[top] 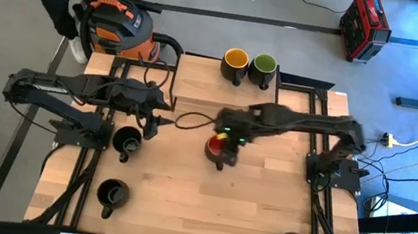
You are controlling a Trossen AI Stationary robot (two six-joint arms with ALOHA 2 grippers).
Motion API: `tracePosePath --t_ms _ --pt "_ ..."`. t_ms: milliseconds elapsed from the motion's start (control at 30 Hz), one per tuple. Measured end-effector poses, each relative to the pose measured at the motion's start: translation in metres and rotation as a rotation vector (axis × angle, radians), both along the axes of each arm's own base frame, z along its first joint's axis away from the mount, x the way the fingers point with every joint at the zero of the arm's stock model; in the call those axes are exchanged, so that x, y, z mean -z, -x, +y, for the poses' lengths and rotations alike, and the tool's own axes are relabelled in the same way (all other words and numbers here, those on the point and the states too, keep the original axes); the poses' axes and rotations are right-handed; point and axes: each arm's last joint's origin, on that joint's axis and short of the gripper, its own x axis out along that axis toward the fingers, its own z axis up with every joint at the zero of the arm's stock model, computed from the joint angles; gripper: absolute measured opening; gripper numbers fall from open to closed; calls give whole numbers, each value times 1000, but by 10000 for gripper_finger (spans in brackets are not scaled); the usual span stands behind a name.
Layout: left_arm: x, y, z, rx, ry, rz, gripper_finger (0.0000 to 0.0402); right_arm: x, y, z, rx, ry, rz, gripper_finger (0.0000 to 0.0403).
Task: Place coffee mugs
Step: Put the orange mug on the shelf
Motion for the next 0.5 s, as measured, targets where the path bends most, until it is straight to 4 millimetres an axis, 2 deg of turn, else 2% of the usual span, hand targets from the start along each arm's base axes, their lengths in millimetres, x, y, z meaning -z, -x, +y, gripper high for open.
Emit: tracePosePath --t_ms 100,233,333,500 --pt "0 -8 -10 20 19 -29 220 -26 24 12 -40 84 -69 214" --pt "4 -22 -27 -40 35 -66 218 -42 62 26 -76 142 -131 210" --pt "12 -36 -44 -80 54 -83 216 -42 91 33 -85 165 -148 210" --pt "33 -61 -74 -165 109 -102 216 -28 132 38 -76 154 -174 210"
